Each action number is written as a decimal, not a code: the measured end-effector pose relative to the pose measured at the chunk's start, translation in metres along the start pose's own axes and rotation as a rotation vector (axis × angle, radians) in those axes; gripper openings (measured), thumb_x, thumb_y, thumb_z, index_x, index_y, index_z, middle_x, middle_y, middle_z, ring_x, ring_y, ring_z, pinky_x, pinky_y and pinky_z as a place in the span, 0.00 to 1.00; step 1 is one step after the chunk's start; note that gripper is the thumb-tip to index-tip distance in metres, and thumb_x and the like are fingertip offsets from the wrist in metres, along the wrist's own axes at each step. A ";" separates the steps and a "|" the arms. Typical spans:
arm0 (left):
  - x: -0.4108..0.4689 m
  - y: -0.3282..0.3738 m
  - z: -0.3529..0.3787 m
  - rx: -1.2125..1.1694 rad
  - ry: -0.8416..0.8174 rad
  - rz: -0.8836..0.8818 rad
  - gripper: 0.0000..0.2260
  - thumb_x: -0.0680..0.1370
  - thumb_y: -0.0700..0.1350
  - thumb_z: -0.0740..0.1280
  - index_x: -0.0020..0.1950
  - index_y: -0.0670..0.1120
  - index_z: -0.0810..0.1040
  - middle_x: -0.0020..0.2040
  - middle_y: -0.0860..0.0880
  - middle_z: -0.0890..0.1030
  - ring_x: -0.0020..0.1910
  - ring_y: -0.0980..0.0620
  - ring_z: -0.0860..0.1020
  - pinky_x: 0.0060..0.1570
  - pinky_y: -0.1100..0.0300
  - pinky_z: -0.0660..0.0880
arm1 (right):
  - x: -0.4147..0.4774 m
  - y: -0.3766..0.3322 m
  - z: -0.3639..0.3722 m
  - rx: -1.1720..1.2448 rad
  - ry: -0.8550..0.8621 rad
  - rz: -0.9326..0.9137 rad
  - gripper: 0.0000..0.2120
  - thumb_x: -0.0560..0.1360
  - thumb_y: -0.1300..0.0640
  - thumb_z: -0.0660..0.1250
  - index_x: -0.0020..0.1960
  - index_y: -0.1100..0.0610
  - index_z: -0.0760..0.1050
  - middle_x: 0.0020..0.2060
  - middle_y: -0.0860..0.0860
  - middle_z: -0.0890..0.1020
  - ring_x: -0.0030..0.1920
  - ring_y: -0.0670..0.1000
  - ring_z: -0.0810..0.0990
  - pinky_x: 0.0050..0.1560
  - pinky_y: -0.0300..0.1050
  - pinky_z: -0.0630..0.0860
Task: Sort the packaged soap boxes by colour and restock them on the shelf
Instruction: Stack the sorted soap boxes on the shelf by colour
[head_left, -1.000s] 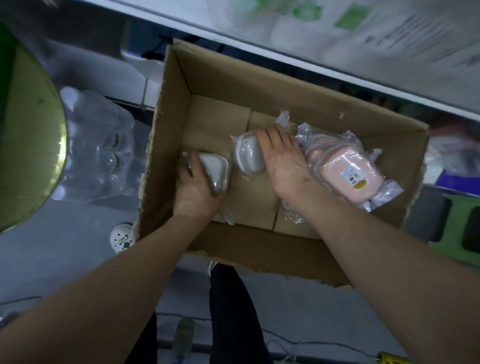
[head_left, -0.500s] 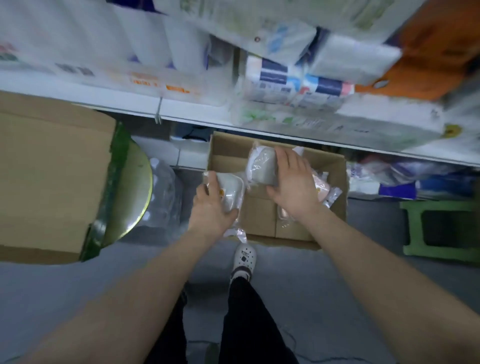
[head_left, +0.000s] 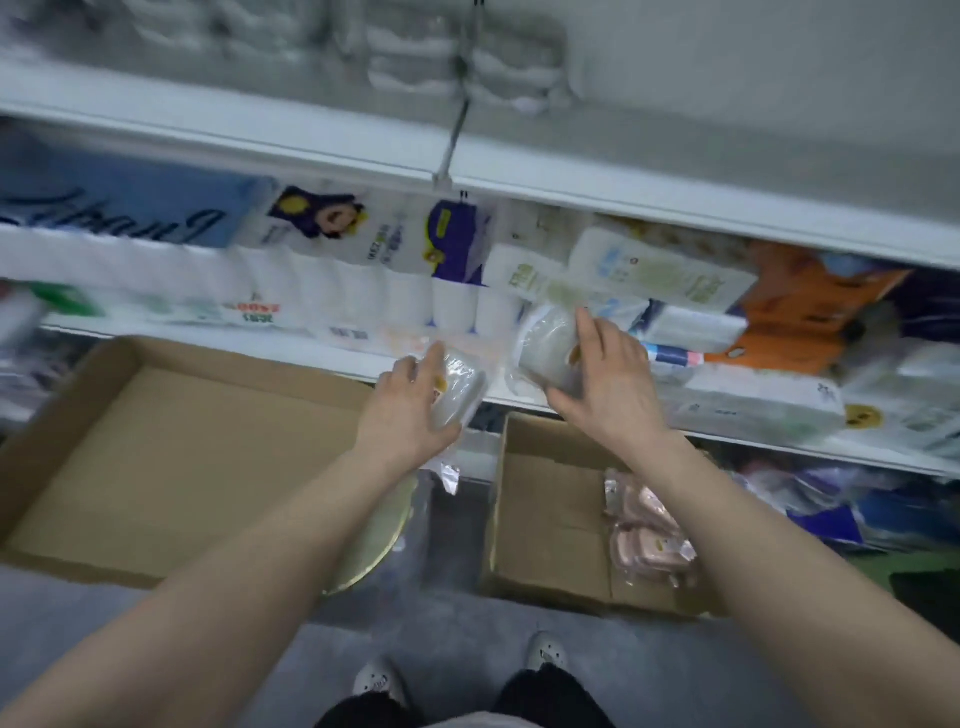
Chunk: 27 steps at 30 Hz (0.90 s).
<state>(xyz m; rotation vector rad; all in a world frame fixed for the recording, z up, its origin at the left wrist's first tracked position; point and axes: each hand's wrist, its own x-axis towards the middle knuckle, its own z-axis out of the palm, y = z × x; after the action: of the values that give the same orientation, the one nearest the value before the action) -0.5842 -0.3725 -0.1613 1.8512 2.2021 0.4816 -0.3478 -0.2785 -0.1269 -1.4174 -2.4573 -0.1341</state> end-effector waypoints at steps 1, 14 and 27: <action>0.002 -0.008 -0.016 0.034 0.040 0.017 0.44 0.68 0.58 0.70 0.78 0.50 0.53 0.62 0.42 0.70 0.55 0.39 0.73 0.54 0.49 0.74 | 0.009 -0.009 -0.011 0.003 0.032 -0.014 0.46 0.69 0.40 0.68 0.78 0.60 0.55 0.65 0.60 0.71 0.62 0.62 0.72 0.65 0.57 0.66; 0.082 -0.044 -0.190 -0.097 0.352 0.102 0.40 0.66 0.50 0.75 0.73 0.47 0.61 0.63 0.41 0.68 0.59 0.42 0.70 0.56 0.55 0.69 | 0.134 -0.050 -0.113 0.022 0.300 -0.021 0.44 0.67 0.43 0.71 0.76 0.57 0.58 0.63 0.56 0.73 0.61 0.59 0.72 0.62 0.57 0.67; 0.253 -0.049 -0.262 0.132 0.409 0.183 0.33 0.65 0.50 0.70 0.69 0.48 0.65 0.62 0.43 0.72 0.58 0.41 0.72 0.57 0.47 0.73 | 0.341 0.006 -0.105 -0.099 0.304 0.019 0.37 0.65 0.44 0.71 0.71 0.49 0.63 0.60 0.51 0.74 0.63 0.60 0.70 0.64 0.58 0.63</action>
<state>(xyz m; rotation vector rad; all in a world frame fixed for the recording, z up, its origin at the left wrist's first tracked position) -0.7727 -0.1591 0.0704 2.2012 2.3692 0.8340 -0.4805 -0.0160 0.0759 -1.3468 -2.2133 -0.4393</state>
